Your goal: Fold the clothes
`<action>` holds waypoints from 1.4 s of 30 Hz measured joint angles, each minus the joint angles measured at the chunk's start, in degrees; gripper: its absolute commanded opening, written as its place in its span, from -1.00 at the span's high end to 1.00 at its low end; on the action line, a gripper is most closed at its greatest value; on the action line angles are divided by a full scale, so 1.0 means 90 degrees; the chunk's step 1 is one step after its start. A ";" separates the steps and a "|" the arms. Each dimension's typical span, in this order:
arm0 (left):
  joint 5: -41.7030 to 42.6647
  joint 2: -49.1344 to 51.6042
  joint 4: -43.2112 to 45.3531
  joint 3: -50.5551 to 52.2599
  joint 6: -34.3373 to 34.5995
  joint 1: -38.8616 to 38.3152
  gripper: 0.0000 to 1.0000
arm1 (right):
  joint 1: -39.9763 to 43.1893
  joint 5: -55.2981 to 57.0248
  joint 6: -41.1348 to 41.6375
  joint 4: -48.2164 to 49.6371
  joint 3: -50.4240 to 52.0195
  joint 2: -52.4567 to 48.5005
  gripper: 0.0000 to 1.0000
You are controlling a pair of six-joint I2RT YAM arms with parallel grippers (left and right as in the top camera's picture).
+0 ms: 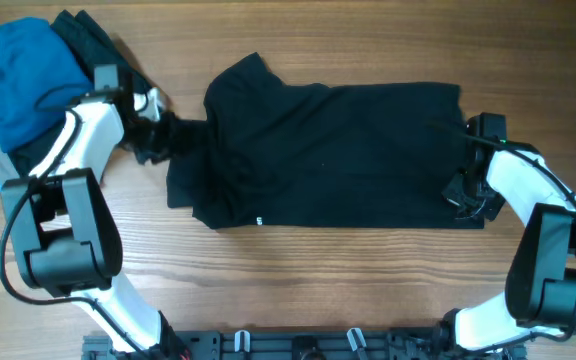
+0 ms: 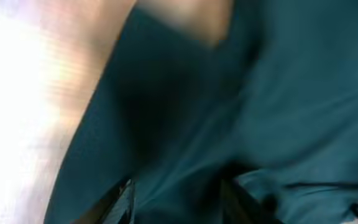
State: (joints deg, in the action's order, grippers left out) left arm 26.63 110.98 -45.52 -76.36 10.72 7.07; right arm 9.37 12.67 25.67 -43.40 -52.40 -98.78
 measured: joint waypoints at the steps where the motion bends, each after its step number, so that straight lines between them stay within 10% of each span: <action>1: 0.0039 0.0000 0.0075 -0.0216 -0.0024 -0.0032 -0.30 | 0.0019 -0.0075 -0.0019 -0.0039 -0.0041 0.0005 0.17; 3: 0.0000 0.0000 0.0622 -0.0792 -0.0078 -0.0211 -0.43 | 0.0039 -0.0379 -0.0073 -0.0306 -0.0291 0.0063 -0.21; 17: -0.1362 0.1955 0.4745 -0.1120 -0.0112 -0.1197 -0.29 | 0.0036 -0.1484 -0.0605 -0.0775 -0.1290 0.1372 -0.25; 19: -0.1384 0.2135 0.4779 -0.1122 -0.0114 -0.1224 -0.17 | 0.0036 -0.1508 -0.0605 -0.0770 -0.1290 0.1372 -0.24; 22: -0.1428 0.2142 0.4566 -0.1156 -0.0138 -0.1423 0.72 | 0.0036 -0.1528 -0.0605 -0.0741 -0.1290 0.1372 -0.24; 24: -0.1433 0.2166 0.4490 -0.1173 -0.0107 -0.1496 0.92 | 0.0036 -0.1528 -0.0605 -0.0648 -0.1290 0.1372 -0.29; 34: -0.1433 0.2076 0.4228 -0.1163 0.0240 -0.1530 0.92 | 0.0036 -0.1528 -0.0760 0.2164 -0.1217 0.1197 -0.37; 42: -0.1331 0.1455 0.2130 -0.1151 0.1090 -0.1530 0.92 | 0.0036 -0.1528 -0.1214 0.5523 -0.1158 -0.1287 -0.48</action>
State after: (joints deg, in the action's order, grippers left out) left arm 14.66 124.07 -26.35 -86.72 20.53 -6.70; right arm 9.69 -1.08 14.74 6.31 -62.83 -110.37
